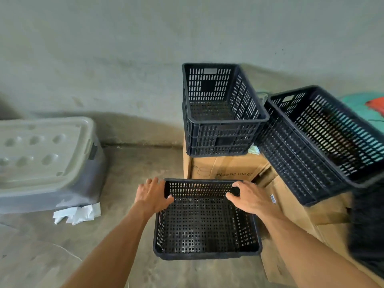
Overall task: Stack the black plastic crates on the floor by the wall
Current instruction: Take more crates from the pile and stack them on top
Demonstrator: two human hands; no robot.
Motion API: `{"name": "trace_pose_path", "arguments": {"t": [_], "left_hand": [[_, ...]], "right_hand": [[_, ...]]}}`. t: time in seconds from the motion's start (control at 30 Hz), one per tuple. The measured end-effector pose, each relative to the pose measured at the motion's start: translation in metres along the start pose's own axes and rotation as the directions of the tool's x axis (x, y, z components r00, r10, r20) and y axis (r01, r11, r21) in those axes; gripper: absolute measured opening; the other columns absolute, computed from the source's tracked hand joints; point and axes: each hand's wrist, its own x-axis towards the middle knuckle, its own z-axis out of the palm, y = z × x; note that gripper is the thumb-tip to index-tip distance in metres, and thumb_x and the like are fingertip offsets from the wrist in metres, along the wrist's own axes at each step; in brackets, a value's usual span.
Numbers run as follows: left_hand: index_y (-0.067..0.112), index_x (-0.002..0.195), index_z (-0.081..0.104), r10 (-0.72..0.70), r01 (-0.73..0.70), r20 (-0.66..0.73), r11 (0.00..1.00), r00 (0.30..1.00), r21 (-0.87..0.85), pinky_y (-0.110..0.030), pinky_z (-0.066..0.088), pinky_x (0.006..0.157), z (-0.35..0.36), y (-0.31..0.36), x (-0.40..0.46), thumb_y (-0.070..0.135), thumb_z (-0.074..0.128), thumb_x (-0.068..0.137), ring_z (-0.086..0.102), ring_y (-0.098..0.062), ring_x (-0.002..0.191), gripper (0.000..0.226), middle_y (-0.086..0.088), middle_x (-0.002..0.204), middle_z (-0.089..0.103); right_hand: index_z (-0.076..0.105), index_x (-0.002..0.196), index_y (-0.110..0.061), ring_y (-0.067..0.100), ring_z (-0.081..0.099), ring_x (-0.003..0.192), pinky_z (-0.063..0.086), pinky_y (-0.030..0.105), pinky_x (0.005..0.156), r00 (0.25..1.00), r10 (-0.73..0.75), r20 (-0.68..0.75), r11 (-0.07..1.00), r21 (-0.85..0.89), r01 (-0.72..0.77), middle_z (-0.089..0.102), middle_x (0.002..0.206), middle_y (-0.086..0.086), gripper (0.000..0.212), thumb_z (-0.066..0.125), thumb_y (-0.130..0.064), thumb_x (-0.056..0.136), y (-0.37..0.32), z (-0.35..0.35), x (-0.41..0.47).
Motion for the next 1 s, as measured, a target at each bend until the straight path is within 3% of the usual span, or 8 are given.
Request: {"name": "trace_pose_path", "arguments": {"t": [0.2,0.4,0.53,0.7,0.83,0.93,1.0], "left_hand": [[0.02,0.146,0.038,0.01,-0.01,-0.059,1.0,0.998,0.001,-0.045,0.041,0.104,-0.101,0.006,0.038,0.062,0.051,0.085,0.045,-0.03,0.131,0.075,-0.009,0.144,0.047],[0.022,0.141,0.04,0.097,-0.1,-0.178,0.995,0.979,-0.006,-0.045,0.043,0.1,-0.181,0.049,0.097,0.06,0.051,0.084,0.046,-0.028,0.127,0.069,-0.007,0.138,0.049],[0.02,0.143,0.04,0.176,-0.157,-0.216,0.982,0.961,0.1,-0.044,0.042,0.099,-0.199,0.085,0.144,0.062,0.047,0.084,0.047,-0.028,0.125,0.072,-0.008,0.137,0.05],[0.021,0.147,0.039,0.308,-0.289,-0.087,0.94,0.947,0.183,-0.044,0.037,0.109,-0.175,0.115,0.205,0.067,0.044,0.087,0.044,-0.028,0.13,0.076,-0.008,0.14,0.048],[0.023,0.133,0.054,0.339,-0.351,0.095,0.918,0.936,0.185,-0.046,0.045,0.103,-0.154,0.127,0.236,0.057,0.042,0.098,0.057,-0.026,0.118,0.049,-0.006,0.127,0.061],[0.023,0.118,0.057,0.359,-0.368,0.095,0.921,0.929,0.125,-0.045,0.055,0.088,-0.148,0.128,0.247,0.048,0.04,0.102,0.067,-0.024,0.097,0.034,-0.003,0.11,0.07],[0.023,0.115,0.057,0.38,-0.387,0.072,0.91,0.922,0.148,-0.044,0.056,0.085,-0.15,0.13,0.251,0.047,0.039,0.103,0.068,-0.023,0.092,0.033,-0.002,0.105,0.07]], "right_hand": [[0.05,0.141,-0.028,0.023,0.05,0.129,0.043,0.041,0.1,0.981,0.038,-0.192,0.997,0.068,-0.026,0.051,0.143,-0.001,0.064,0.043,-0.066,0.09,-0.007,-0.101,0.006],[0.046,0.142,-0.03,0.026,0.049,0.128,0.045,0.043,0.099,0.962,0.08,-0.263,0.986,0.165,-0.036,0.048,0.142,0.001,0.063,0.045,-0.065,0.09,0.011,-0.173,0.038],[0.043,0.144,-0.03,0.026,0.048,0.129,0.043,0.044,0.101,0.956,0.088,-0.281,0.981,0.189,-0.034,0.045,0.144,0.001,0.065,0.046,-0.065,0.09,0.034,-0.193,0.083],[0.035,0.148,-0.032,0.031,0.026,0.145,0.03,0.051,0.114,0.971,0.076,-0.228,0.986,0.164,-0.039,0.027,0.157,0.008,0.076,0.049,-0.071,0.084,0.059,-0.18,0.153],[0.033,0.15,-0.037,0.036,0.002,0.151,0.018,0.056,0.119,0.987,0.073,-0.14,0.981,0.187,-0.046,0.003,0.164,0.013,0.075,0.046,-0.074,0.086,0.072,-0.158,0.199],[0.051,0.139,-0.039,0.037,-0.007,0.151,0.028,0.056,0.115,0.995,0.039,-0.096,0.982,0.186,-0.021,-0.002,0.166,0.012,0.057,0.041,-0.069,0.092,0.08,-0.15,0.218],[0.058,0.132,-0.039,0.036,-0.007,0.151,0.032,0.057,0.111,0.997,0.023,-0.078,0.981,0.194,-0.008,0.007,0.165,0.011,0.053,0.043,-0.069,0.091,0.087,-0.154,0.225]]}}
